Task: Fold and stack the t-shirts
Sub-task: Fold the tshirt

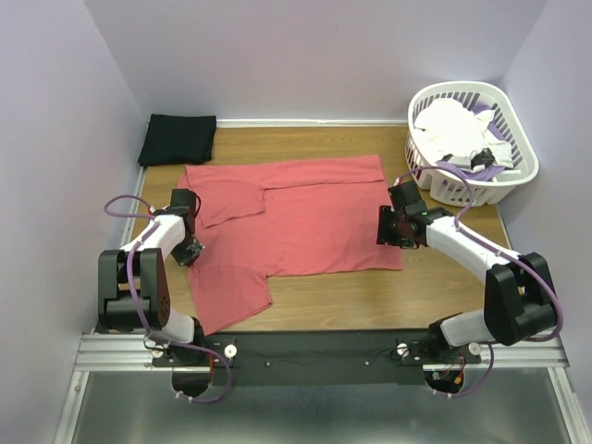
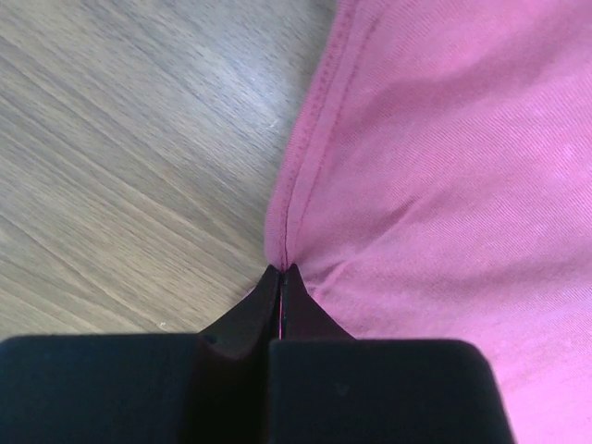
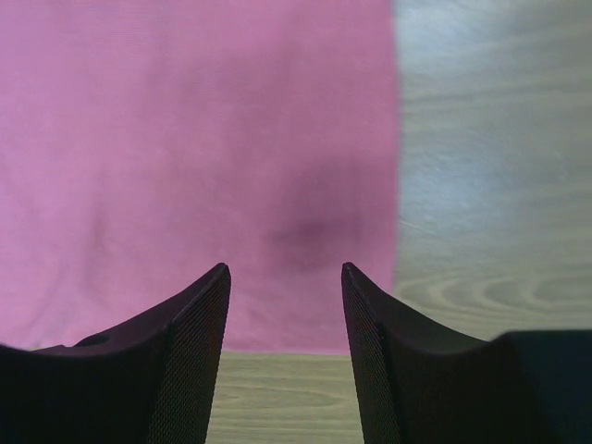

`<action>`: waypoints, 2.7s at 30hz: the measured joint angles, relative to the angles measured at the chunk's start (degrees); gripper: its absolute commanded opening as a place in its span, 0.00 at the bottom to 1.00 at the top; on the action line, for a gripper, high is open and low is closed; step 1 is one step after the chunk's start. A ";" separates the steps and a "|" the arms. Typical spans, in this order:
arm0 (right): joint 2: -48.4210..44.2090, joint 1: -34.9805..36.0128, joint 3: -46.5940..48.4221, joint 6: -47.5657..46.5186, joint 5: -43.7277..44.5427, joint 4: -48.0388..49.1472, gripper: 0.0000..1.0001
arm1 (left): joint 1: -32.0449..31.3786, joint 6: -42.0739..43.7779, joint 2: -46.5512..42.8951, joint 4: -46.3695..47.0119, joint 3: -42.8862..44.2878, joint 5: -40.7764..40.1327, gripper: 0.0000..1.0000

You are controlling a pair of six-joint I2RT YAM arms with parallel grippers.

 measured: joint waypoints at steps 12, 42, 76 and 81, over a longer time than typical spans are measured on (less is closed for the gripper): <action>-2.36 -7.08 -5.66 4.76 0.59 -3.85 0.55 | 0.11 2.56 -2.08 1.92 -0.33 4.11 0.00; -2.27 -8.13 -8.11 8.76 -4.44 -6.21 0.01 | 0.87 4.70 -5.86 0.50 -0.26 4.39 0.00; 13.75 -10.64 19.63 0.37 -1.92 -13.51 0.01 | 4.35 9.62 2.01 -2.73 14.80 8.26 0.00; 16.74 -10.71 23.37 -0.52 -0.92 -13.68 0.01 | 4.68 9.66 4.39 -1.09 17.25 9.27 0.00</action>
